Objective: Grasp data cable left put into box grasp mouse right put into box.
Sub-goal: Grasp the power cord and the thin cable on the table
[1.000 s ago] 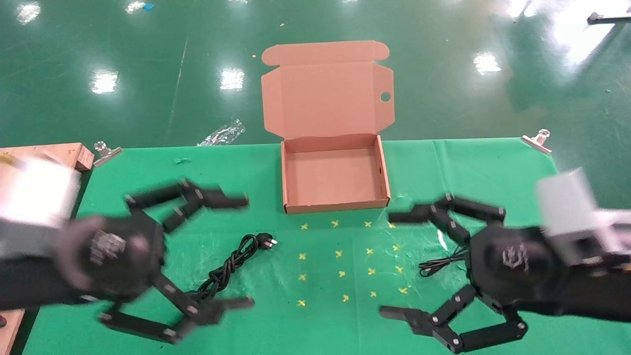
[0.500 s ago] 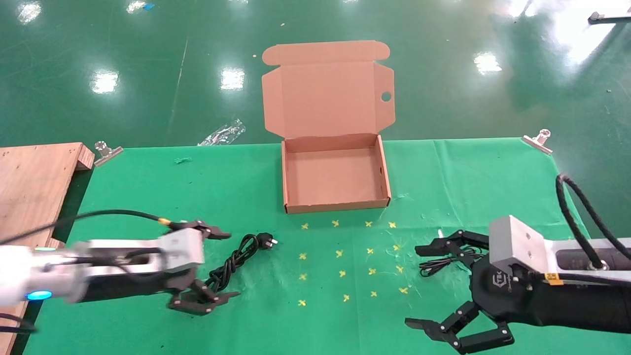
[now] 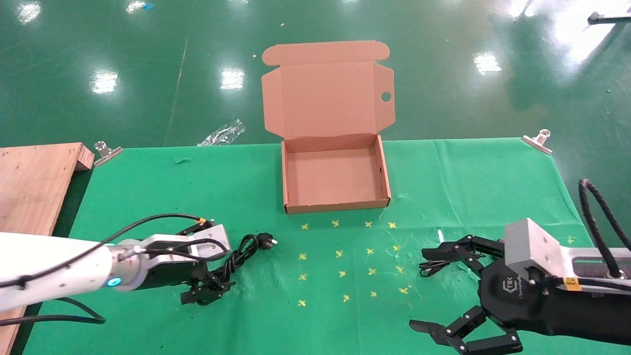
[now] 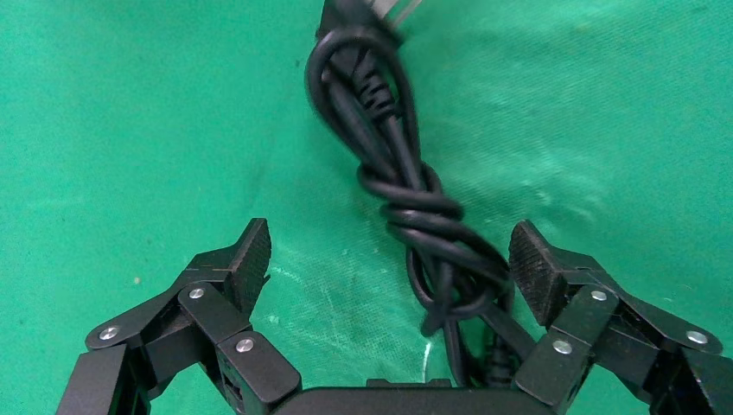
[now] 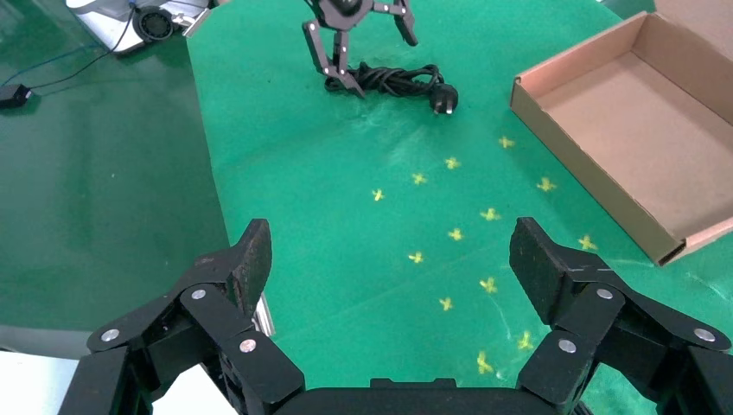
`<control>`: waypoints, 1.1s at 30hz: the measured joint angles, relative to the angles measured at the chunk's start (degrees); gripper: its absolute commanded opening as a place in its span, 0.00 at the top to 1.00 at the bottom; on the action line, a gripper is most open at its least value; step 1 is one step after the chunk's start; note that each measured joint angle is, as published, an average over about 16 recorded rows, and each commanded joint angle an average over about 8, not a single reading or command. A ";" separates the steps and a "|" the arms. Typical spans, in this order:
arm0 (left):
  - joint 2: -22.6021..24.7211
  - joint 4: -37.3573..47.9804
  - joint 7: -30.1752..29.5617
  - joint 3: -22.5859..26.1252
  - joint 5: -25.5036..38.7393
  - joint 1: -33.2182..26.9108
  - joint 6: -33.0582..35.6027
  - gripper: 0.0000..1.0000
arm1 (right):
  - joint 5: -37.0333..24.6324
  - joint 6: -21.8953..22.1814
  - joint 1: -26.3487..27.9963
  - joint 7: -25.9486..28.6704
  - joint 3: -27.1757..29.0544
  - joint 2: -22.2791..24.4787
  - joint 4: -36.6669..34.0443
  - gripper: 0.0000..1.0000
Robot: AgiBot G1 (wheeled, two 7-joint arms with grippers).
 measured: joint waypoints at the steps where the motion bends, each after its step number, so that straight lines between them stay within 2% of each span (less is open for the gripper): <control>1: 0.38 -0.01 -1.11 0.25 1.20 -0.07 -0.03 0.00 | 0.00 0.07 -0.17 -0.07 0.01 0.07 0.00 0.00; 6: 1.67 -0.07 -5.27 0.89 4.99 -0.37 0.14 0.00 | -1.05 0.42 -0.50 -0.19 -0.37 0.09 0.00 0.00; 11: 2.05 -0.09 -6.84 0.93 5.77 -0.70 0.67 0.00 | -5.86 1.05 0.50 0.42 -2.04 -0.54 -0.03 0.00; 17: 1.98 -0.06 -7.14 0.87 5.53 -0.89 1.12 0.00 | -17.23 2.03 4.03 2.05 -5.81 -2.97 -0.24 0.00; 26: 1.96 -0.06 -7.12 0.87 5.48 -0.92 1.18 0.00 | -37.67 4.35 10.51 4.71 -12.45 -9.68 -1.98 0.00; 33: 1.97 -0.06 -7.12 0.88 5.49 -0.92 1.17 0.00 | -46.38 6.99 12.60 5.21 -15.28 -14.48 -5.49 0.00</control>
